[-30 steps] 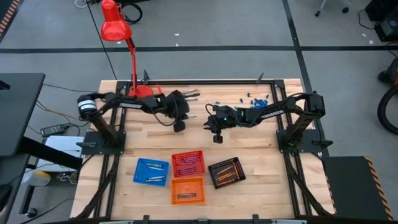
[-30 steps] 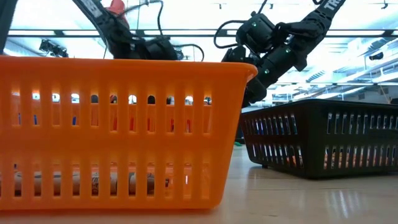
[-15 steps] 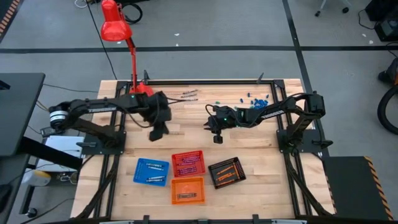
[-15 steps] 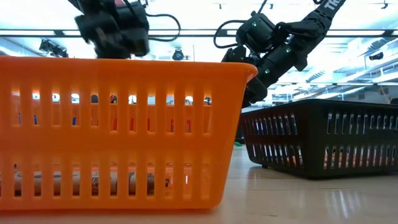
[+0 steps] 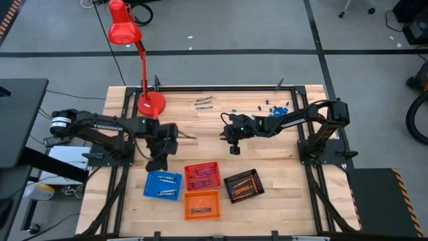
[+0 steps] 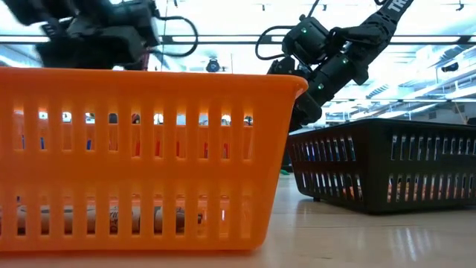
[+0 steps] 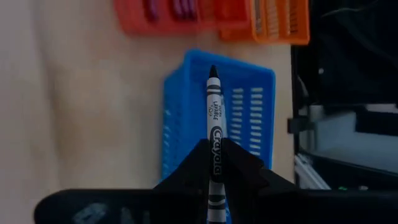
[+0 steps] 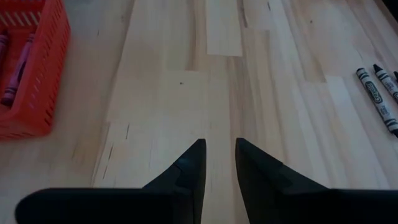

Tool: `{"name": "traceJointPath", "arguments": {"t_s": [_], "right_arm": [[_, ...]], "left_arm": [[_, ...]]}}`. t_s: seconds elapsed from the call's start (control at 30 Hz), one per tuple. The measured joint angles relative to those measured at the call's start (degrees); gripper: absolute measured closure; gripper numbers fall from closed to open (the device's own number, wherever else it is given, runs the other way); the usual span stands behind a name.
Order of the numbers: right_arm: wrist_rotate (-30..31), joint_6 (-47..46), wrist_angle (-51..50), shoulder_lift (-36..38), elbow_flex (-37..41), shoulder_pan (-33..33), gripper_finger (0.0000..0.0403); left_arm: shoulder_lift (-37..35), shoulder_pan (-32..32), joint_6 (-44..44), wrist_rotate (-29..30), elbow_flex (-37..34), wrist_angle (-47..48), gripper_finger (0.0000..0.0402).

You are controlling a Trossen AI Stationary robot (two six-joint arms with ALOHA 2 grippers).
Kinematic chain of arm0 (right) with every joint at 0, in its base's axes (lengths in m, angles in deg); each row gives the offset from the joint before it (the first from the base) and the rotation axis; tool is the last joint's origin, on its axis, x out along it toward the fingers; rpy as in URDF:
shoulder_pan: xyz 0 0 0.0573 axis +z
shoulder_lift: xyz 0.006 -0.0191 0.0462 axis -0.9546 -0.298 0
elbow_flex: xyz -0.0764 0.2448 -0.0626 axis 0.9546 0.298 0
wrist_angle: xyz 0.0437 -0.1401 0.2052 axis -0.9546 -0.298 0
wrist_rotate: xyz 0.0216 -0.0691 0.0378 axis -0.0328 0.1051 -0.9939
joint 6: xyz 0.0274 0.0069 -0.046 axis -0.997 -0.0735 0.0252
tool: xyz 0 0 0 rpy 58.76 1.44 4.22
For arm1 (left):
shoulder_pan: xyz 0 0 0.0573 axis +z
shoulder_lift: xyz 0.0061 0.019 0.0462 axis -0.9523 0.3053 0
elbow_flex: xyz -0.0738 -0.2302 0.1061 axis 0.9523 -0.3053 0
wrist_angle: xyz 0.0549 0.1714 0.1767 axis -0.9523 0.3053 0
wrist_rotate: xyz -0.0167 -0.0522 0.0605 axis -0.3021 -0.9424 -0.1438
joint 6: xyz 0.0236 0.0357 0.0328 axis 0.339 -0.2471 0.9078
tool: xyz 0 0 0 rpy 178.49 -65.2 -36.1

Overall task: Sort crayons
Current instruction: Put the black crayon into the blue bin

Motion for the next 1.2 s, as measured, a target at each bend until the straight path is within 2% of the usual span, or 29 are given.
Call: {"name": "traceJointPath", "arguments": {"t_s": [0.33, 0.57, 0.73, 0.9, 1.0, 1.1, 1.2], "right_arm": [[1.72, 0.53, 2.26, 0.0, 0.0, -1.44, 0.0312], [1.25, 1.65, 4.28, 0.0, 0.0, -2.37, 0.0312], [1.07, 2.16, 4.3, 0.0, -0.01, -2.73, 0.0312], [0.88, 2.64, 4.73, 0.0, -0.01, -2.78, 0.0312], [0.83, 3.44, 6.12, 0.0, -0.02, -2.78, 0.0312], [0.82, 3.65, 6.7, 0.0, -0.02, -2.78, 0.0312], [0.81, 3.65, 6.75, 0.0, -0.02, -2.78, 0.0312]], "left_arm": [[0.02, -9.01, -19.68, -2.32, -13.25, -18.71, 0.0365], [0.02, -12.45, -28.52, -0.77, -15.5, -26.38, 0.0351], [0.02, -13.26, -29.75, 2.27, -15.52, -27.74, 0.0319], [-0.55, -13.23, -30.56, 0.44, -15.13, -27.46, 0.0295], [-1.04, -12.62, -27.87, 1.0, -12.45, -27.89, 0.0293], [-1.25, -11.61, -22.34, 7.04, -9.51, -27.91, 0.0297], [-1.25, -10.48, -14.3, 17.55, -7.54, -28.44, 0.0299]]}}
